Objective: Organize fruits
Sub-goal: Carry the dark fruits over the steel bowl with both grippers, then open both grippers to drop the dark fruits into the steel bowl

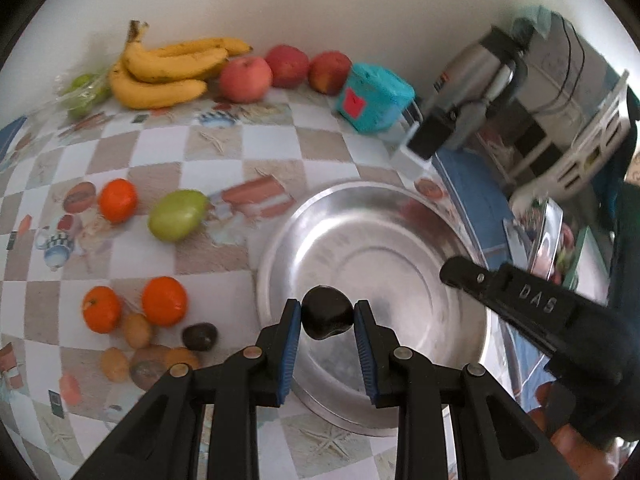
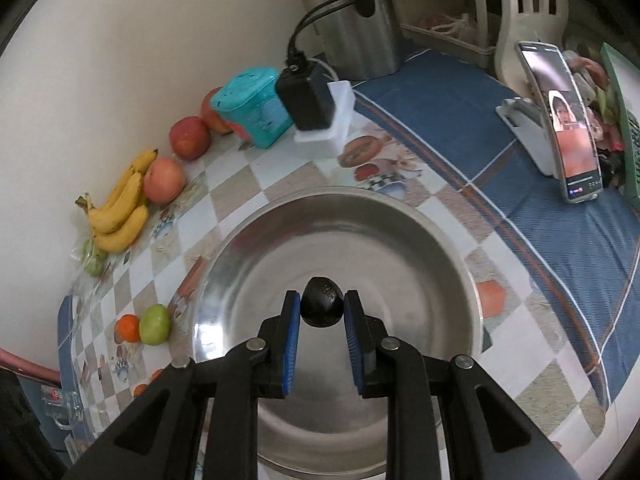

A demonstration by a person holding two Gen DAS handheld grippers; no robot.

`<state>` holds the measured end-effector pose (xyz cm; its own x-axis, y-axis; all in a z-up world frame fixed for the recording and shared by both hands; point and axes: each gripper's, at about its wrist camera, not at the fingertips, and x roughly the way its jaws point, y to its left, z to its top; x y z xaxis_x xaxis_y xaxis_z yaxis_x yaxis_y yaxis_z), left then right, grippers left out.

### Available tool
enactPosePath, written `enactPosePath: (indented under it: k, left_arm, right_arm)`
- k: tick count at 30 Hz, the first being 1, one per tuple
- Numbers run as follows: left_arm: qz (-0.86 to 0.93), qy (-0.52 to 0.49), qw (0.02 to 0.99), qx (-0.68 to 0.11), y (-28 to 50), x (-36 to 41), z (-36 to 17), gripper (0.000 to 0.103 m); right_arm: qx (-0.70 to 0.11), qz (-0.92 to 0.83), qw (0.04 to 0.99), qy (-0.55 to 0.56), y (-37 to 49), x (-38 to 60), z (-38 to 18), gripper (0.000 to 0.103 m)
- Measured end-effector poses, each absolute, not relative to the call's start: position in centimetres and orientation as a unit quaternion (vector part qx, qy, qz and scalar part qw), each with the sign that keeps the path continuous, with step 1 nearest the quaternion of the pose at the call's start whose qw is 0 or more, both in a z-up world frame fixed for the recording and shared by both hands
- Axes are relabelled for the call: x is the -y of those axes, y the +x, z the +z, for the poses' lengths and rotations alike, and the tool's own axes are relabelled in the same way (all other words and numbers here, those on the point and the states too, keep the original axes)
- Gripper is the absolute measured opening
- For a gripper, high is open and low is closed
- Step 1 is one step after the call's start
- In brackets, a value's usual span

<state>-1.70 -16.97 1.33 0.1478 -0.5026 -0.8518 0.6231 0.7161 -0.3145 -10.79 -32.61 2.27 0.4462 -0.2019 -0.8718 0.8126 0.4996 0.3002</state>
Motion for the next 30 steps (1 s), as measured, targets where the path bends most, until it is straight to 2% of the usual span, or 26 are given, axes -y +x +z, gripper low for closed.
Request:
enactPosePath:
  k: [14, 18, 22, 30]
  left_arm:
    - [-0.372, 0.080, 0.747, -0.545, -2.1, 17.6, 0.3, 0.031]
    - [-0.373, 0.080, 0.747, -0.544, -2.1, 17.7, 0.3, 0.036]
    - [-0.373, 0.078, 0.749, -0.543, -2.1, 17.7, 0.6, 0.036]
    - [-0.355, 0.056, 0.754, -0.550, -0.5, 16.3, 0.7, 0.040]
  right_arm:
    - [-0.439, -0.312, 0.743, 0.396, -10.3, 32.2, 0.0, 0.024]
    - [-0.442, -0.312, 0.743, 0.394, -10.2, 32.2, -0.1, 0.024]
    - [-0.441, -0.313, 0.744, 0.392, -10.2, 32.2, 0.0, 0.032]
    - [-0.436, -0.314, 0.747, 0.391, -10.4, 32.2, 0.4, 0.032]
